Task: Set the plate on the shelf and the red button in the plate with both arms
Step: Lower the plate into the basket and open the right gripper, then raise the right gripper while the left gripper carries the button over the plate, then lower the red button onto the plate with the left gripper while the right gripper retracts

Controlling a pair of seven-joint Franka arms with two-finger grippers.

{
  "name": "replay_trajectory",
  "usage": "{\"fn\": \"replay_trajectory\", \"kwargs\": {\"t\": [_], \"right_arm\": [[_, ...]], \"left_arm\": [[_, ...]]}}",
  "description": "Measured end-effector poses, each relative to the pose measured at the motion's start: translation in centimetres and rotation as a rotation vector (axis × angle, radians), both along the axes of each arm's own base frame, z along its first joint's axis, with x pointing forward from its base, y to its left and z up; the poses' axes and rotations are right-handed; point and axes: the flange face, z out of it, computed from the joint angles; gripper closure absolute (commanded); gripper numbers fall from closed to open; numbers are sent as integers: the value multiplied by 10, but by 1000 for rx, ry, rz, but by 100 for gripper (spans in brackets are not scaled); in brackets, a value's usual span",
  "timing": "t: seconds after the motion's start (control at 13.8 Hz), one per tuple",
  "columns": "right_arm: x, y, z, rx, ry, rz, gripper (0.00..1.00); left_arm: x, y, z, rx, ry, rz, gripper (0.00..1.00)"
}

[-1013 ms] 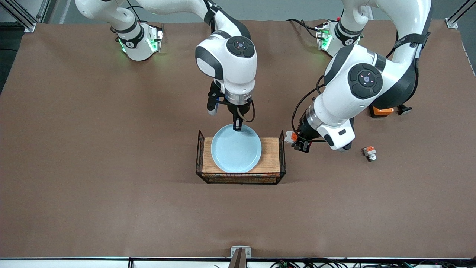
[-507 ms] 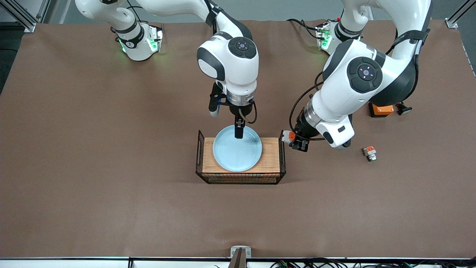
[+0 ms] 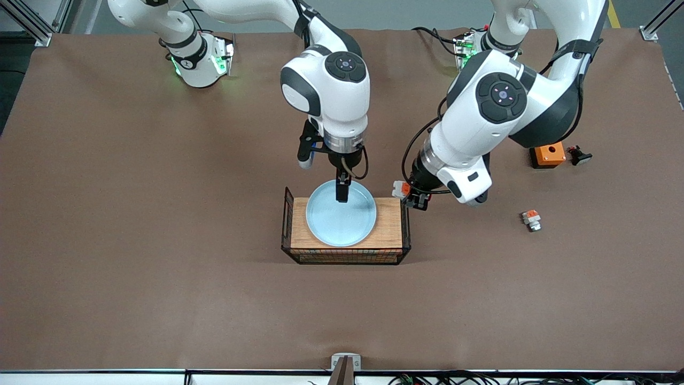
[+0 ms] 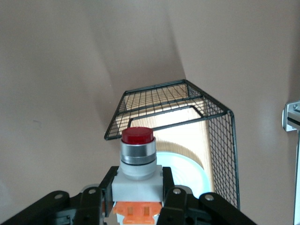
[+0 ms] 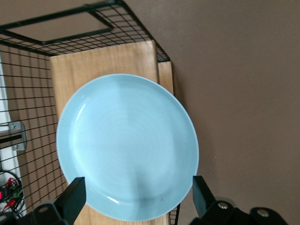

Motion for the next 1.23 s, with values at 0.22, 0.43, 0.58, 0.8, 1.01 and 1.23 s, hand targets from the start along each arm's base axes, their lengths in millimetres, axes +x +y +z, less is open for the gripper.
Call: {"fn": "replay_trajectory", "kwargs": {"t": [0.22, 0.43, 0.58, 0.8, 1.01, 1.23], "right_arm": [[14, -18, 16, -46, 62, 140, 0], [33, -52, 40, -79, 151, 313, 0], [50, -84, 60, -71, 194, 421, 0], [68, -145, 90, -102, 264, 655, 0], [84, -217, 119, -122, 319, 883, 0], [101, -290, 136, -118, 353, 1049, 0]], "left_arm": [[-5, -9, -3, 5, 7, 8, 71], [-12, -25, -13, 36, 1, 22, 71], [-17, -41, -18, 26, -9, 46, 71], [-22, -65, -24, 37, -28, 111, 71], [-19, -92, -32, 40, -43, 189, 71], [-18, -110, -50, 38, -47, 223, 71]]}}
